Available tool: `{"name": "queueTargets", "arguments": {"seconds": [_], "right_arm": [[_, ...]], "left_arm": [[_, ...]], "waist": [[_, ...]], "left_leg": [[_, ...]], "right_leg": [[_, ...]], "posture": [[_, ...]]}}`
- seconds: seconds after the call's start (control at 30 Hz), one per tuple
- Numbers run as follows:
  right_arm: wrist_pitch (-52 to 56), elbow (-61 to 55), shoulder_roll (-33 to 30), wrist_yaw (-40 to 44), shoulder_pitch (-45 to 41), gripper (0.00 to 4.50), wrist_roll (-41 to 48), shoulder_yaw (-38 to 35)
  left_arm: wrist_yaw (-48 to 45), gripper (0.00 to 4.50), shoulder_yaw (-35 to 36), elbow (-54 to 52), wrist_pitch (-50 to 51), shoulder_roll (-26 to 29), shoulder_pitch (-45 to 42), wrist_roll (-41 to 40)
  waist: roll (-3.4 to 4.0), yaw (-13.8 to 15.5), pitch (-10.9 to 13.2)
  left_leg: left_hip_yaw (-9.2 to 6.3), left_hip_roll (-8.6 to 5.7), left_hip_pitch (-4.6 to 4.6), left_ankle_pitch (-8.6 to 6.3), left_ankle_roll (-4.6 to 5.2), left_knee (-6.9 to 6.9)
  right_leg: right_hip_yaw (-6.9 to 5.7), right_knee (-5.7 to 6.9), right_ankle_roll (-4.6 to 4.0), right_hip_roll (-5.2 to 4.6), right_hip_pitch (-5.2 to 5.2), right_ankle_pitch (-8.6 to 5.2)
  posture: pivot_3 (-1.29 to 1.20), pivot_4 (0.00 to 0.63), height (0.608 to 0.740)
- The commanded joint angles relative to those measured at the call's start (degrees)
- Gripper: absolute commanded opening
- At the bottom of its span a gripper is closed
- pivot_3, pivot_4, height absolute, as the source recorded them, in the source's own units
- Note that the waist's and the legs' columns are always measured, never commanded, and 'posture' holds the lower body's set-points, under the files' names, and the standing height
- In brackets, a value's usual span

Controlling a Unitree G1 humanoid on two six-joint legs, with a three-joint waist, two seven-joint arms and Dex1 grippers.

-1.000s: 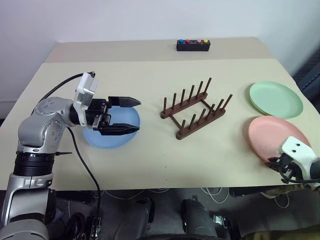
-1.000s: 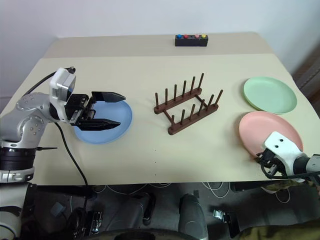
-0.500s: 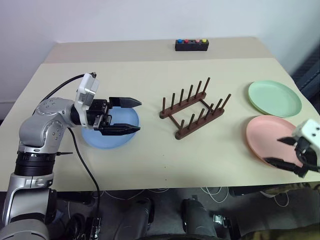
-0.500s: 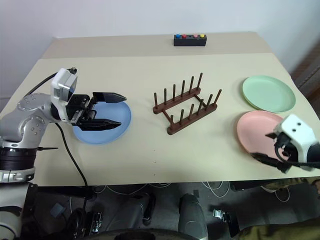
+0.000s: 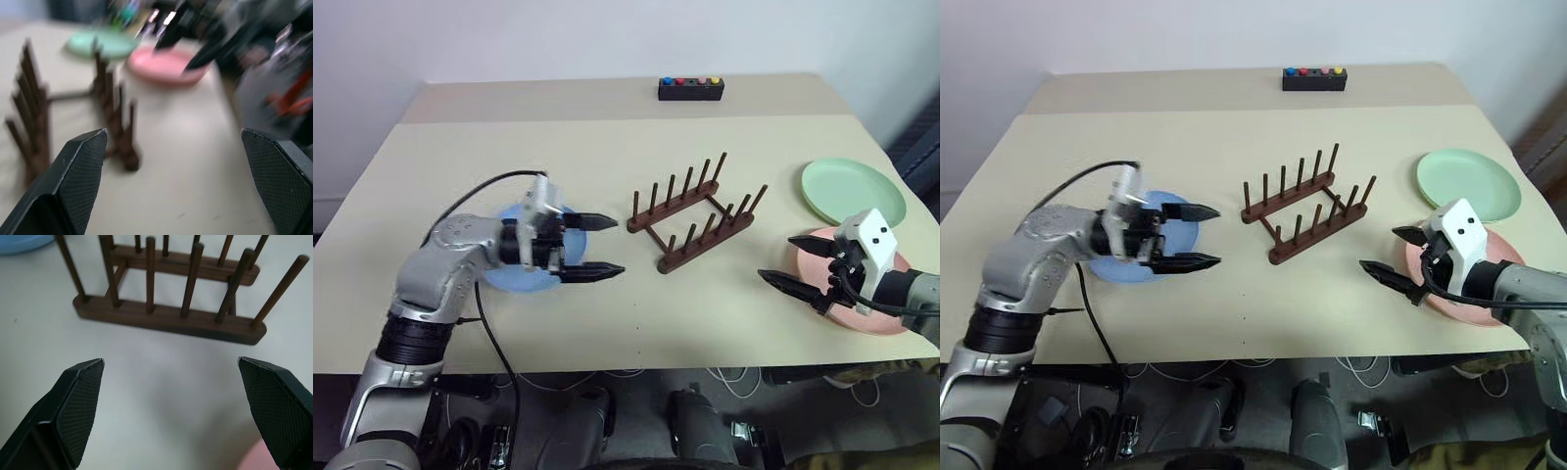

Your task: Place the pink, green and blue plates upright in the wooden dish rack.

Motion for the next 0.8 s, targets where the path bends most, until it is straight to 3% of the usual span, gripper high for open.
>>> {"name": "queueTargets", "arguments": {"seconds": [0.03,0.27,0.43,0.8], "right_arm": [[-2.3,-0.5,-0.2,-1.0,-0.2,4.47,-0.3,-1.2],[-3.8,-0.8,0.0,-3.1,0.8,4.47,-0.8,-0.9],[-4.8,-0.8,-0.1,-4.2,1.5,4.47,-1.3,-1.2],[-5.4,-3.2,0.0,-6.2,5.1,4.47,-1.0,-2.8]], "left_arm": [[11.5,4.5,-4.9,-3.2,4.3,-3.9,0.2,6.6],[22.8,4.5,-8.0,0.1,8.6,-11.6,-1.0,12.3],[21.6,4.5,-13.5,5.6,8.0,-12.7,-3.0,16.2],[19.8,4.5,-16.0,11.8,7.7,-17.8,-5.5,17.0]], "waist": [[-0.02,0.0,0.0],[-0.01,-0.1,0.0],[0.0,-0.1,0.0],[0.01,0.1,0.0]], "left_leg": [[0.0,0.0,-0.01,0.0,0.0,0.01],[-0.01,0.01,0.0,0.0,0.01,0.0],[0.01,0.01,0.0,0.0,0.01,0.02],[-0.01,0.0,0.0,0.0,0.01,0.05]], "right_leg": [[0.0,-0.01,0.0,0.03,0.0,0.0],[0.0,0.03,0.02,0.13,-0.03,0.0],[-0.01,0.03,0.03,0.13,-0.02,0.01],[-0.02,0.02,0.06,0.13,0.03,0.01]], "posture": [[0.0,0.15,0.74],[0.0,0.15,0.74],[0.0,0.15,0.74],[0.0,0.15,0.74]]}}
